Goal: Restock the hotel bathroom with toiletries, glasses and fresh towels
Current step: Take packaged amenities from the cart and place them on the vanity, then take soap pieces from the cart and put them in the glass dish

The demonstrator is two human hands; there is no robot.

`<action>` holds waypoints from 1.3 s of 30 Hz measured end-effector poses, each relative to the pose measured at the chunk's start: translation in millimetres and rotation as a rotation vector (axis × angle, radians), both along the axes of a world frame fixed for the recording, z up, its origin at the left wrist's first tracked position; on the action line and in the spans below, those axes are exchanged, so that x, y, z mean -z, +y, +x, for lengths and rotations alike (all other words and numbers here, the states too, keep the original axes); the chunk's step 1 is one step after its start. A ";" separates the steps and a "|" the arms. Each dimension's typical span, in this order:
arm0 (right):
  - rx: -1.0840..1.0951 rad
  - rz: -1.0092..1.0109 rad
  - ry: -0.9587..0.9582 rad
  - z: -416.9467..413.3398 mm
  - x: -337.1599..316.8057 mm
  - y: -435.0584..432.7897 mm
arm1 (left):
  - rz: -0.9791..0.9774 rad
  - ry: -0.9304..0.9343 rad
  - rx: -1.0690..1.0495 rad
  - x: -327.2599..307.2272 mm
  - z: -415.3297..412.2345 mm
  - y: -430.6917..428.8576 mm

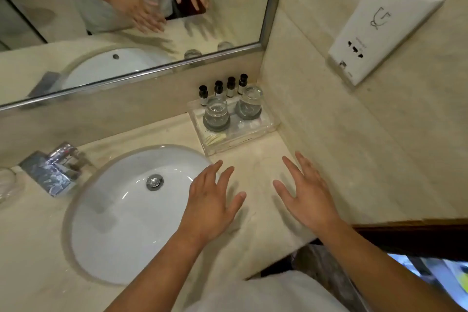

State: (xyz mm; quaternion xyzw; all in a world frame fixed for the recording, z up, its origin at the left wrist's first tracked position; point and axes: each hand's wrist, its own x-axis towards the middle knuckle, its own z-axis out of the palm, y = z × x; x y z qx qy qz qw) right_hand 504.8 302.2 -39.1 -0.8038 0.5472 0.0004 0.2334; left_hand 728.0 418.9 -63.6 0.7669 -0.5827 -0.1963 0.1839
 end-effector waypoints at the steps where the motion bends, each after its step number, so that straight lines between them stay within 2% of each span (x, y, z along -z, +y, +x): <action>1: 0.010 -0.009 0.004 -3.1 -4.0 10.7 | -0.004 -0.016 0.035 -4.9 -4.8 3.9; 10: 0.235 -0.060 -0.075 -41.4 -21.5 108.8 | -0.052 -0.065 0.321 -39.8 -52.7 30.5; 18: 0.387 -0.131 -0.161 -118.0 -36.2 174.6 | -0.092 -0.063 0.528 -51.6 -132.8 49.3; 22: 0.471 -0.184 -0.193 -168.2 -43.0 205.3 | -0.129 -0.091 0.617 -54.6 -185.0 54.6; 33: 0.698 -0.257 -0.123 -342.0 -56.6 280.8 | -0.199 -0.101 0.792 -72.5 -369.0 89.4; 39: 0.849 -0.281 -0.076 -434.9 -71.7 317.0 | -0.238 -0.081 0.955 -81.7 -470.4 99.8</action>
